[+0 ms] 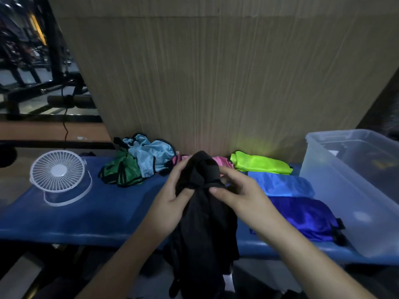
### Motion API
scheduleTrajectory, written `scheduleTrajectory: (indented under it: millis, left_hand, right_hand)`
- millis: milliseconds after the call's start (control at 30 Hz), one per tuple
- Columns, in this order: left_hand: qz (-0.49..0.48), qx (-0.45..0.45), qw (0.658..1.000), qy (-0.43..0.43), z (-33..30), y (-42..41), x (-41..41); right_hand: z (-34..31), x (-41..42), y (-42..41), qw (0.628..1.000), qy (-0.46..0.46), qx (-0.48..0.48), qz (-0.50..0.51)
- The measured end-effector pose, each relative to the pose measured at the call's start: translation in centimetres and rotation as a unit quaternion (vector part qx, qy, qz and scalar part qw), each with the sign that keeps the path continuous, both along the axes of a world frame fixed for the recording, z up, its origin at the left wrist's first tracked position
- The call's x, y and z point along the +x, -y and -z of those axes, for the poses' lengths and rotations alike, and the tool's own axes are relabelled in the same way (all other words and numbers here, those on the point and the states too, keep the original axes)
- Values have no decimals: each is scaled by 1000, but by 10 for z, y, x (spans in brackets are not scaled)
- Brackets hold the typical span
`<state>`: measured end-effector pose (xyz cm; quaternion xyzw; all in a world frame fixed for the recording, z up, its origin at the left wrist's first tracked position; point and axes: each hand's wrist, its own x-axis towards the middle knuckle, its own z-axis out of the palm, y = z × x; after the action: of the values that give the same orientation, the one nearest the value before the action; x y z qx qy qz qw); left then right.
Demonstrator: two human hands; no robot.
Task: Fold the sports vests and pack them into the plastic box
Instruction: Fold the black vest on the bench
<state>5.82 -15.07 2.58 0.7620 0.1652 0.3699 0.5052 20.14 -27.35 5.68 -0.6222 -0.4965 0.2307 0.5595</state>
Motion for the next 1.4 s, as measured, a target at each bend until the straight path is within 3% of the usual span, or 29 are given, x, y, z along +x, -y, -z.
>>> scheduleTrajectory:
  millis: [300,500,700,967,1067,1200,1400]
  left_hand:
    - [23,-36,997,-71,28,-31,-10]
    - [-22,2,997,-69,27,-46,-14]
    - [-76,7,995,-69,26,-50,-21]
    - [-110,89,982,-126,42,-47,-23]
    - [-128,142,971,-146,53,-44,-19]
    - [-144,202,947,-203,64,-29,-12]
    - [-30,362,909,-203,60,-2,-15]
  right_hand:
    - [27,26,-15,995,-95,-17,-7]
    - [29,45,-14,999,-8,-41,2]
    - [37,54,-9,995,24,-88,-51]
    - [36,52,-4,994,65,-89,13]
    - [38,45,-7,996,8,-82,42]
    - [35,34,-13,982,-167,-63,55]
    - [33,37,-17,948,-298,-65,91]
